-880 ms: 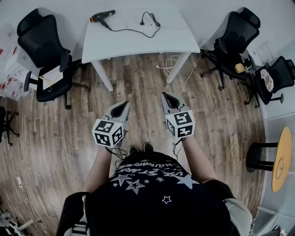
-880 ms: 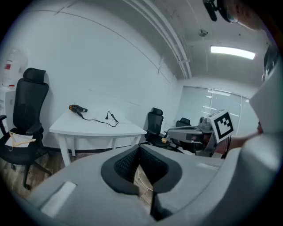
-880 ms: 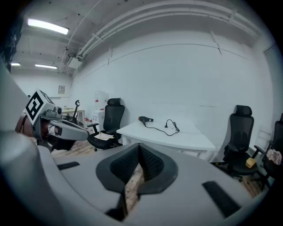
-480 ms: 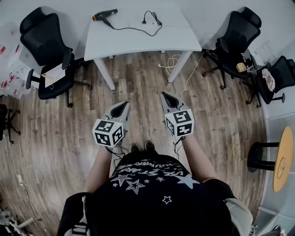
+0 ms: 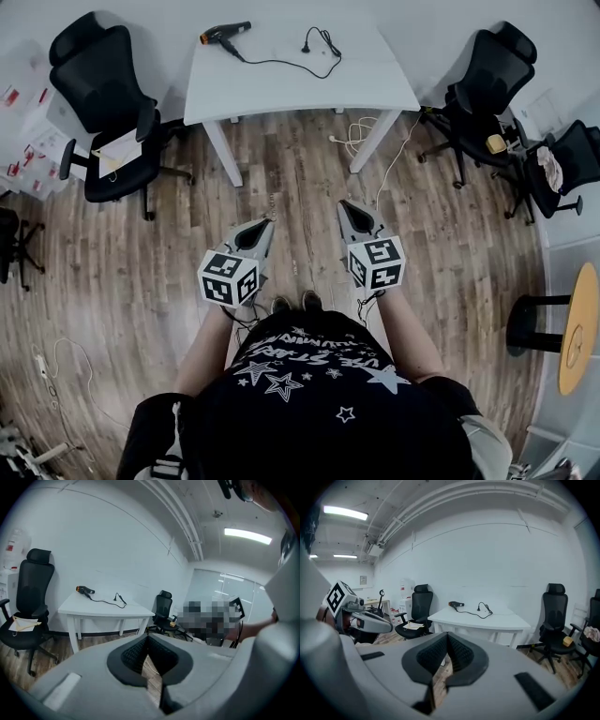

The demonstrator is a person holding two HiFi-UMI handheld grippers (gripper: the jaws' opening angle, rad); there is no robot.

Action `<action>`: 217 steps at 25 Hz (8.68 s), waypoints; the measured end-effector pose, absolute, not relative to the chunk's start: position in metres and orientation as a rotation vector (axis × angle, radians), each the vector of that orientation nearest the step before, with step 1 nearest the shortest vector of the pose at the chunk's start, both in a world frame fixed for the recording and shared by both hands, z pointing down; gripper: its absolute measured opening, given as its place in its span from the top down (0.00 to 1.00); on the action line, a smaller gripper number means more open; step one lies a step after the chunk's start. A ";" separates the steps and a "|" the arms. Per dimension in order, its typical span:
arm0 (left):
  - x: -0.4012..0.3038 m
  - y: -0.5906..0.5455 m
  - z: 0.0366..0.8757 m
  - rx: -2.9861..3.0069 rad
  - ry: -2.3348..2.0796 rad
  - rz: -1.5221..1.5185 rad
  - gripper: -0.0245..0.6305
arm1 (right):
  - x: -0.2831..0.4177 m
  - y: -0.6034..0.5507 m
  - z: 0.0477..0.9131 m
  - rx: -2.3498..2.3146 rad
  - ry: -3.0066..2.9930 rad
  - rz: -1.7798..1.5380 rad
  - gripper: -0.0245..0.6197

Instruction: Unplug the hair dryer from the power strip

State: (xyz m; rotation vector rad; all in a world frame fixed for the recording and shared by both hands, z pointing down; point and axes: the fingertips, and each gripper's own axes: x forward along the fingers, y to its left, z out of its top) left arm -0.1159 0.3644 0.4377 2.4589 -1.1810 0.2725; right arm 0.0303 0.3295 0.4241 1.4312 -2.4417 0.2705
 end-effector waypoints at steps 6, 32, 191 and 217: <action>-0.139 0.357 0.441 2.478 -1.188 0.257 0.95 | 0.020 0.333 0.428 1.454 -2.420 0.240 0.95; -0.142 0.240 0.470 2.372 -1.243 0.289 0.95 | -0.004 0.192 0.454 1.269 -2.466 0.286 0.95; -0.062 -0.402 0.569 2.198 -1.135 0.646 0.95 | 0.008 -0.398 0.550 0.599 -2.250 0.272 0.78; -0.060 -0.403 0.575 2.186 -1.129 0.841 0.95 | -0.017 -0.397 0.566 0.342 -2.008 -0.129 0.85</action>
